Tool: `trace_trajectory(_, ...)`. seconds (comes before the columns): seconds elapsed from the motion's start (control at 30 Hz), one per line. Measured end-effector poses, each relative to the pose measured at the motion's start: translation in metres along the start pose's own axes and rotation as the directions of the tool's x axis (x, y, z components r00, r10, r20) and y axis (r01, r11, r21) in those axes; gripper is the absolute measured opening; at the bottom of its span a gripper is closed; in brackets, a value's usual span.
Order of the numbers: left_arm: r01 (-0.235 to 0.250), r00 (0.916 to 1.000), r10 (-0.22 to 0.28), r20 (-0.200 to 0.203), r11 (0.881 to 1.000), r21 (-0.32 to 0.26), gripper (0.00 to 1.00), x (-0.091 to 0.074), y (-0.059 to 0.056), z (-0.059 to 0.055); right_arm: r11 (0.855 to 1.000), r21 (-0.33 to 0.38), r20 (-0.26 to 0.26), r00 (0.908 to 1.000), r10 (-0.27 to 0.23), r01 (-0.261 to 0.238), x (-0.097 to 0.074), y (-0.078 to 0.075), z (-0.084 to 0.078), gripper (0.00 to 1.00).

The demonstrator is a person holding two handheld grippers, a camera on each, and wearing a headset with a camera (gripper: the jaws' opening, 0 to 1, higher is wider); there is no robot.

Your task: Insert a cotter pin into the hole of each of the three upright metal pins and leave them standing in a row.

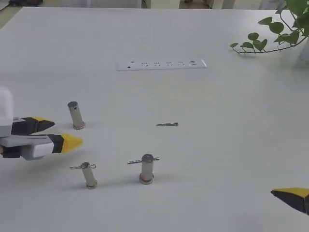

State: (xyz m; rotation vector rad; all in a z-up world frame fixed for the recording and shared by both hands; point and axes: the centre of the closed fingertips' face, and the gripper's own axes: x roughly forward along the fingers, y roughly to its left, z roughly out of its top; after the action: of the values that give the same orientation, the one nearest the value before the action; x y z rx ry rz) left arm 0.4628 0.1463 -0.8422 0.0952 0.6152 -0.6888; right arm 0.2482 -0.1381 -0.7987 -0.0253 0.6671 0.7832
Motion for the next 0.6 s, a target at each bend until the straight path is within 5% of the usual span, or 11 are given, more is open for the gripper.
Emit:
trace_trajectory(0.33,-0.034,0.9994,0.033,0.014,0.998,0.046,0.51,0.015,0.005,0.011,1.000,0.010,0.006,0.9996,-0.029,0.029,-0.004,-0.007,-0.001,0.81)
trace_trajectory(0.43,-0.066,0.9975,0.063,0.031,0.993,0.101,0.46,0.018,0.009,0.018,0.999,0.009,0.005,0.9994,-0.033,0.033,-0.004,-0.008,-0.001,0.81)
trace_trajectory(0.6,-0.081,0.9962,0.077,0.040,0.991,0.111,0.36,0.025,0.013,0.023,0.999,0.005,0.004,0.9993,-0.038,0.038,-0.005,-0.008,0.001,0.81)
